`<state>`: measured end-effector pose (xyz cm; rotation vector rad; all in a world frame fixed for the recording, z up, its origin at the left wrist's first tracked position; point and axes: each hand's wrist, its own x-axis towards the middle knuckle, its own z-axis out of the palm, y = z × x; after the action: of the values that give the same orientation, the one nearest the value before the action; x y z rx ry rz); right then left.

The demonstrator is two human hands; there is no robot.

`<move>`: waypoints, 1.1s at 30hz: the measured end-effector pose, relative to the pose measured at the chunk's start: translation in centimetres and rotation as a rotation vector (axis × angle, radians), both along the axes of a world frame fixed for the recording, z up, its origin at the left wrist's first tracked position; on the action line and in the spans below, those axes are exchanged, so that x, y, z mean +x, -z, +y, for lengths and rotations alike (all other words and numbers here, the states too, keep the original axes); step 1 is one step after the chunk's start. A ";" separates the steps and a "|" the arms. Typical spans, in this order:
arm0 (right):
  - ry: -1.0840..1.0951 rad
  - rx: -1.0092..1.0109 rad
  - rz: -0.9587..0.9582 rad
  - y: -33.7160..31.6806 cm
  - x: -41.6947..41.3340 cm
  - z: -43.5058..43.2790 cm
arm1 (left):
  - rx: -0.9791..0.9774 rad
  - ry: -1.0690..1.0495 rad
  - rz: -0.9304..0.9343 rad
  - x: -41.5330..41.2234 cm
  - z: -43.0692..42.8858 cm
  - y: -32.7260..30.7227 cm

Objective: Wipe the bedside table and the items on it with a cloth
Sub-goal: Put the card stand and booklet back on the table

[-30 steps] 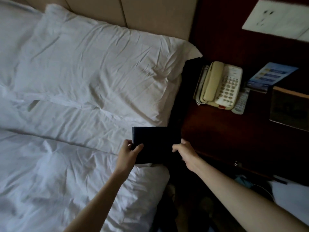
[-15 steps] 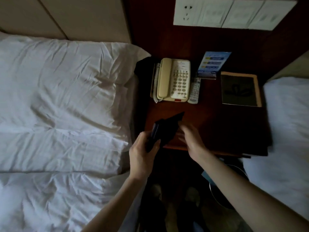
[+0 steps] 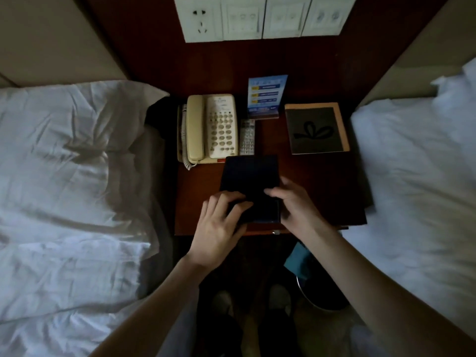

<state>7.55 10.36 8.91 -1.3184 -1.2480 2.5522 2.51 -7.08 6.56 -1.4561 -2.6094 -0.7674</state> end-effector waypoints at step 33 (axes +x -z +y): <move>-0.038 0.483 -0.154 10.5 -4.2 22.2 | 0.402 -0.447 -1.448 -7.2 26.3 8.6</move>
<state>3.34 32.54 -1.61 -1.3960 -1.7825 2.0028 -4.73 19.18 -2.03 0.0145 -2.8730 -2.7189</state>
